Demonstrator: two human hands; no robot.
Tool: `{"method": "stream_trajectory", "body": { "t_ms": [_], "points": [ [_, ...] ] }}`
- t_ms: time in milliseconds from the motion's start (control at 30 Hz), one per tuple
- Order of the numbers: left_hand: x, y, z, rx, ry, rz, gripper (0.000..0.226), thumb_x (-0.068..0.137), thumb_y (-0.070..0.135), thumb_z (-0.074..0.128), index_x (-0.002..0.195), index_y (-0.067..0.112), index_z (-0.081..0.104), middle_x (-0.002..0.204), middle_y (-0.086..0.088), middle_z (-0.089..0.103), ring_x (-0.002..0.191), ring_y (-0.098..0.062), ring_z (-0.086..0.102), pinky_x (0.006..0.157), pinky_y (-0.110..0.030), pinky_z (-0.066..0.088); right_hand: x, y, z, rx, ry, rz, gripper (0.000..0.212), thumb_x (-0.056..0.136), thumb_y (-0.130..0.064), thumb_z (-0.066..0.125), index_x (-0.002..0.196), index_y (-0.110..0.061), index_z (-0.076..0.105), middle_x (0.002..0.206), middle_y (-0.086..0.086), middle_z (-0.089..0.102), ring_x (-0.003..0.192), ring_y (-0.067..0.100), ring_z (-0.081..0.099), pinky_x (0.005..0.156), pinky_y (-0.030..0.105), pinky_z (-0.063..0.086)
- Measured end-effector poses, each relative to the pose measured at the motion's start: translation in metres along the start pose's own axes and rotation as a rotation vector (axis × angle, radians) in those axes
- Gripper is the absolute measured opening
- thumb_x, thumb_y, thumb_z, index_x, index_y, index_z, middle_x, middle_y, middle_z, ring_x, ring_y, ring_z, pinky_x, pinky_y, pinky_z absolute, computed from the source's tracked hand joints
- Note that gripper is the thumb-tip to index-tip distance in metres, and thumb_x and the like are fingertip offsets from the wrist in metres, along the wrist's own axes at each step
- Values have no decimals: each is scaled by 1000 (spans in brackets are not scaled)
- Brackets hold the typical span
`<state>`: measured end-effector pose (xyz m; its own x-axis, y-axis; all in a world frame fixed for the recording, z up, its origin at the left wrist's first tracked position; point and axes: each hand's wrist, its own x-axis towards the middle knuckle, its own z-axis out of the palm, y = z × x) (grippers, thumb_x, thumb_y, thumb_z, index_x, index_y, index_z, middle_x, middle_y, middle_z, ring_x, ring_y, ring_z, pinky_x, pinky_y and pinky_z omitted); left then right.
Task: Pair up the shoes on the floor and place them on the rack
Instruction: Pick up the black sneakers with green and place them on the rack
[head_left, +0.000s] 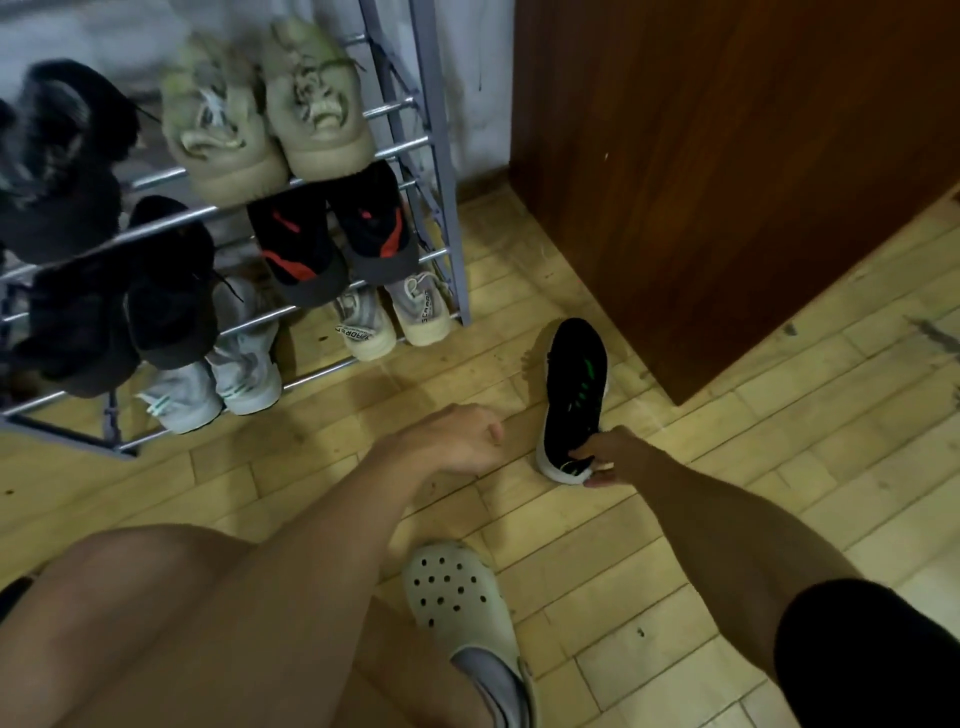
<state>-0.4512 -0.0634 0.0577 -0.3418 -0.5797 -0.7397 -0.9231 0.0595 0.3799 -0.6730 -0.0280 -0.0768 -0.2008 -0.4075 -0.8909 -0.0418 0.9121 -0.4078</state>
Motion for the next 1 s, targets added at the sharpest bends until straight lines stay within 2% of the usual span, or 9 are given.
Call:
{"method": "stream_trajectory", "body": {
  "t_ms": [133,200,300,367,467,567,700,833,1000],
  "points": [
    [-21,-9,4,-22,26,-41,39,85,34,57,123,25,57,126,-2,56,110,-19,55,97,-34,48,-37,1,10,53,-75,-10,17,82,9,68,98,4,62,87,10,56,76,25,57,88,47,55],
    [-37,-11,0,-49,64,-60,36,87,31,58,122,22,59,121,-2,58,106,-18,55,89,-26,46,-57,-2,12,-11,-83,-38,8,81,7,69,83,2,64,91,13,59,72,25,58,88,48,56],
    [-65,-15,-12,-70,176,-97,29,88,29,58,114,20,63,114,-1,60,110,-21,58,90,-26,45,-93,-13,16,-182,-119,-119,19,80,6,71,98,8,64,106,17,61,93,34,64,83,48,57],
    [-85,-20,-23,-111,248,-112,25,87,29,58,106,15,66,102,-5,65,96,-23,61,80,-29,49,-121,-23,22,-236,-150,-197,24,79,6,72,102,9,64,108,16,62,105,39,63,70,44,60],
    [-123,-30,-35,-157,297,-154,36,90,33,54,115,9,62,92,-6,61,81,-22,58,62,-26,44,-162,-47,41,-300,-217,-360,39,79,3,73,116,10,62,112,18,66,91,35,66,62,37,60],
    [-160,-46,-44,-201,384,-210,47,89,43,54,122,10,55,115,-8,61,84,-24,63,77,-33,53,-208,-78,71,-355,-253,-533,32,78,1,73,110,2,66,90,14,71,71,28,67,62,33,60],
    [-208,-74,-56,-527,517,-206,44,84,44,63,110,8,61,100,-7,62,80,-24,66,80,-35,54,-276,-117,122,-402,-353,-723,29,77,1,74,105,-4,69,82,7,72,65,18,69,61,32,62],
    [-257,-115,-62,-991,757,-87,16,82,10,69,94,1,61,79,-15,61,61,-23,59,68,-39,57,-340,-143,186,-481,-377,-872,26,80,-2,74,106,-1,71,65,1,73,53,13,68,53,29,61],
    [-318,-192,-60,-1270,892,-75,19,84,-1,65,103,-4,63,84,-17,63,60,-22,59,52,-29,58,-390,-154,290,-692,-338,-944,29,80,-16,76,105,-3,69,82,11,68,64,22,65,60,34,62]
  ]
}}
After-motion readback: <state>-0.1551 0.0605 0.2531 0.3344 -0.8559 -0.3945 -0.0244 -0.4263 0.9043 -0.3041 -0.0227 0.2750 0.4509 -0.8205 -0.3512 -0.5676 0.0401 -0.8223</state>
